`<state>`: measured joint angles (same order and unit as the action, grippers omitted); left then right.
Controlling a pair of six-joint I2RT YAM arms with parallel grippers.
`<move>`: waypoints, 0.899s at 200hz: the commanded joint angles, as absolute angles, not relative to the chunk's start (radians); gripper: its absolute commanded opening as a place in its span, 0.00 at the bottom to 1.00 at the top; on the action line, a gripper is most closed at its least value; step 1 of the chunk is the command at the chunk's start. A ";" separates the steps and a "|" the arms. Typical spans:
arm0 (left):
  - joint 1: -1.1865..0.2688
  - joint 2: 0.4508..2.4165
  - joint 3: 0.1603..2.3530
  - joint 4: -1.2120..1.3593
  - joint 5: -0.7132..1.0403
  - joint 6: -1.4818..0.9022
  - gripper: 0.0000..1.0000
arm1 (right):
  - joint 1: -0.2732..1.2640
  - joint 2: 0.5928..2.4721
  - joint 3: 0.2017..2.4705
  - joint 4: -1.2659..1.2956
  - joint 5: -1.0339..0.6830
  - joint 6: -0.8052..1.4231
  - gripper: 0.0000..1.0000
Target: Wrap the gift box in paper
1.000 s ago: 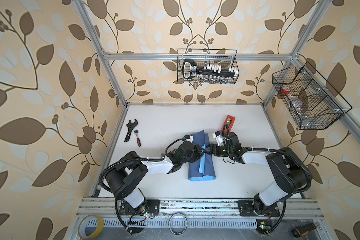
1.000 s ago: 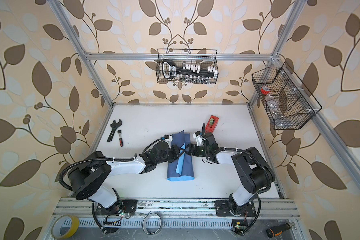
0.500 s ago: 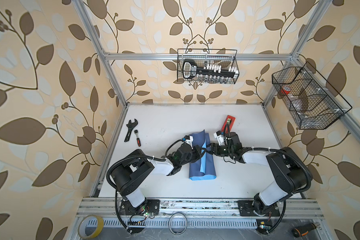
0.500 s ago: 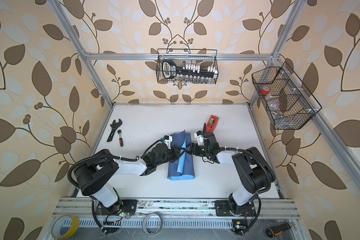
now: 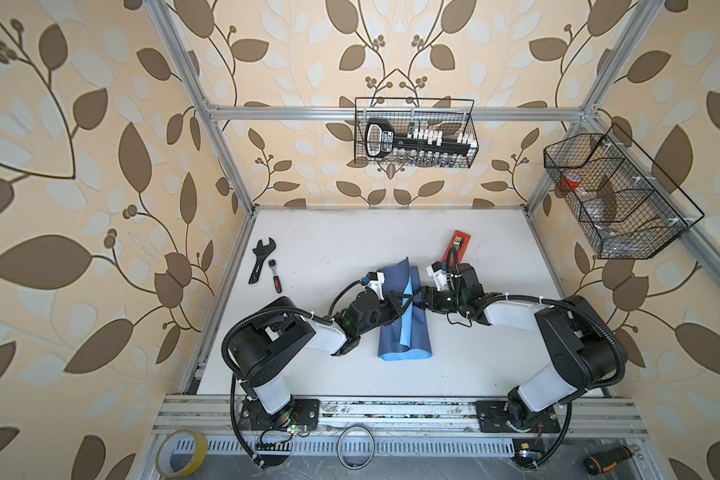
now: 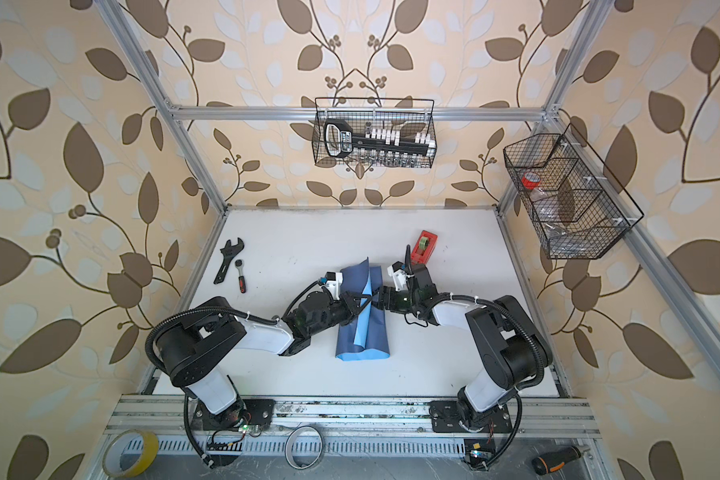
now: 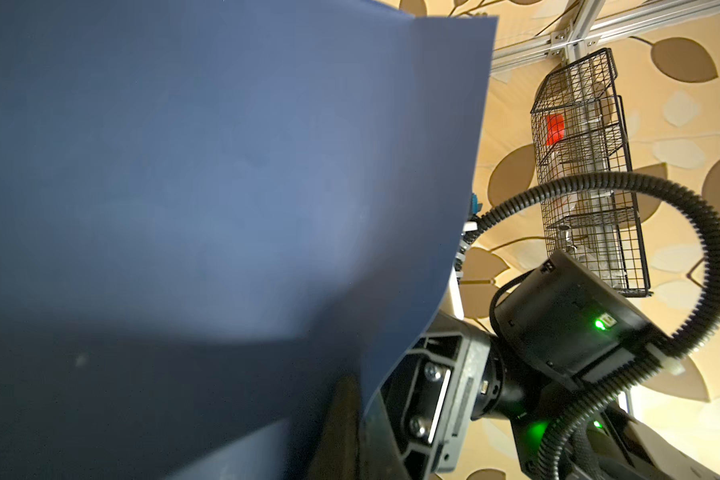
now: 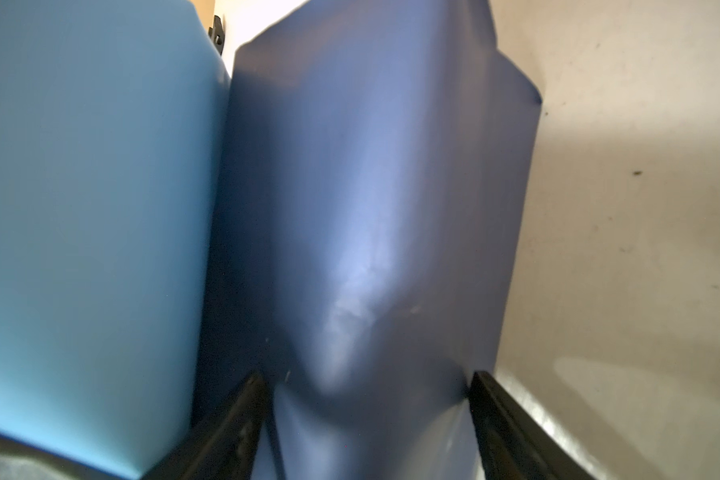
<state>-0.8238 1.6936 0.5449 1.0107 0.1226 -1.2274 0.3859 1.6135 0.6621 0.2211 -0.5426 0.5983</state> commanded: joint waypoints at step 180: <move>-0.833 1.785 0.513 0.921 0.121 -1.204 0.17 | 0.280 1.454 0.755 -0.121 -0.469 0.507 0.82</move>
<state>-0.8246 1.7252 0.5262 1.1000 0.1242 -1.2346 0.2909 1.4906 0.7277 -0.0677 -0.5079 0.5468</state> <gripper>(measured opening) 0.118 0.823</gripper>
